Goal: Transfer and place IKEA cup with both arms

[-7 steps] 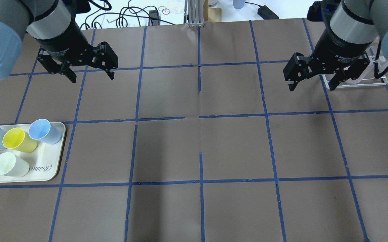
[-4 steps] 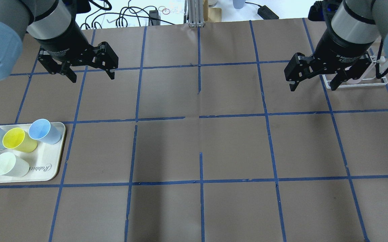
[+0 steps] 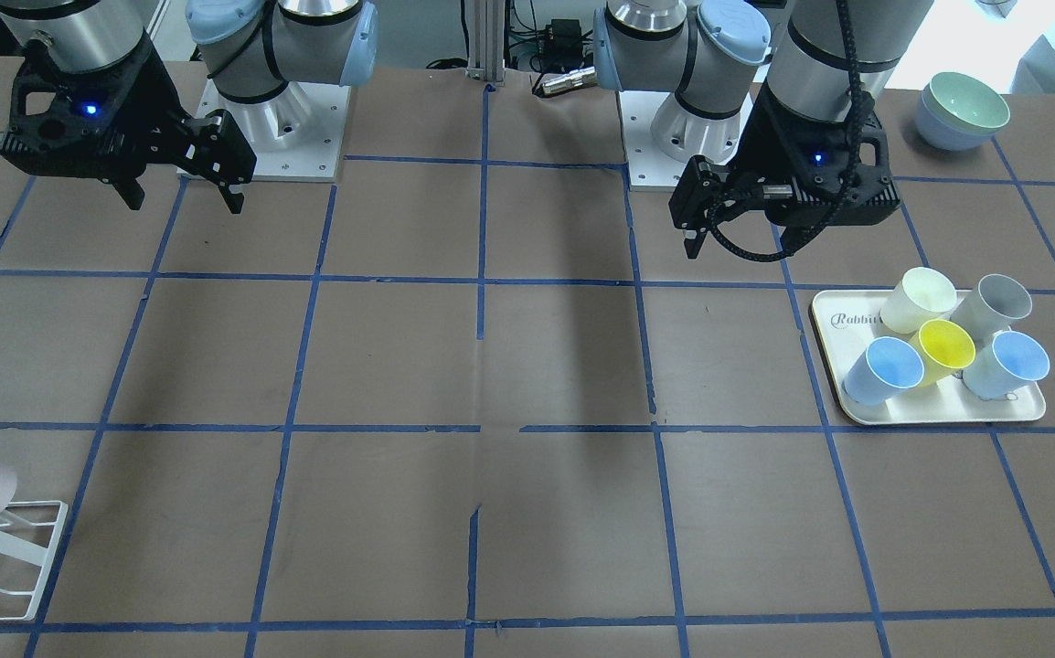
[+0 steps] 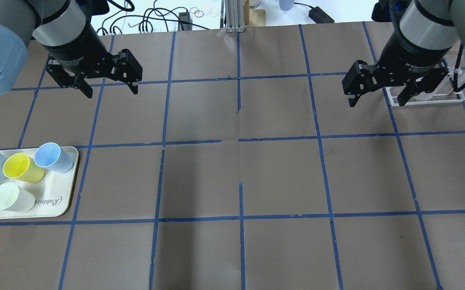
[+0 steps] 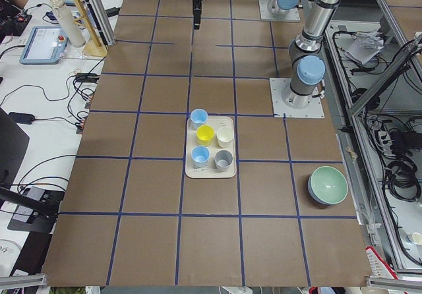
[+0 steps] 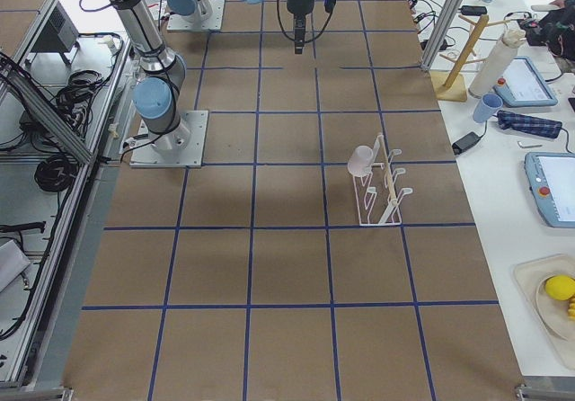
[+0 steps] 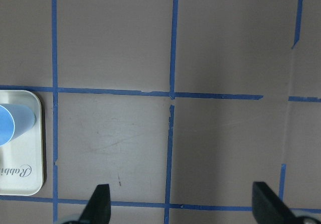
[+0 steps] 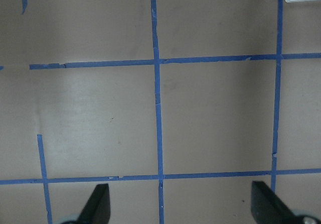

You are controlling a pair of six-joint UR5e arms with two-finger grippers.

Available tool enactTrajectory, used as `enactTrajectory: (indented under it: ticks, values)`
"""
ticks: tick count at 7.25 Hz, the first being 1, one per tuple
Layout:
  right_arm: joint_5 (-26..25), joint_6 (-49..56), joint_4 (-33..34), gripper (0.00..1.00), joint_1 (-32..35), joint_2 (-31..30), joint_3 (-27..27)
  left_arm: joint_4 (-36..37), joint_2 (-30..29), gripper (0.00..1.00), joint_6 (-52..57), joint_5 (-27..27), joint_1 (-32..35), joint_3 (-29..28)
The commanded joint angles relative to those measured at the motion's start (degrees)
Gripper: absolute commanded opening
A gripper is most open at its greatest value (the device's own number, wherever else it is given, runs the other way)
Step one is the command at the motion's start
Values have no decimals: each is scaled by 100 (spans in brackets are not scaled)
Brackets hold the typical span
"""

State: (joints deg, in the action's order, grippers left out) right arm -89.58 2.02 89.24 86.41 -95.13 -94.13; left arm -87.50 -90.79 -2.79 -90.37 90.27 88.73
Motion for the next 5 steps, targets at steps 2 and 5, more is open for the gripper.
enactTrajectory:
  ticks: [2, 5]
  values:
    - [-15, 88, 41, 100, -1, -14, 0, 14, -96, 100, 51, 125, -10, -119]
    - [-41, 71, 6, 100, -1, -23, -35, 14, -105, 100, 50, 81, -10, -119]
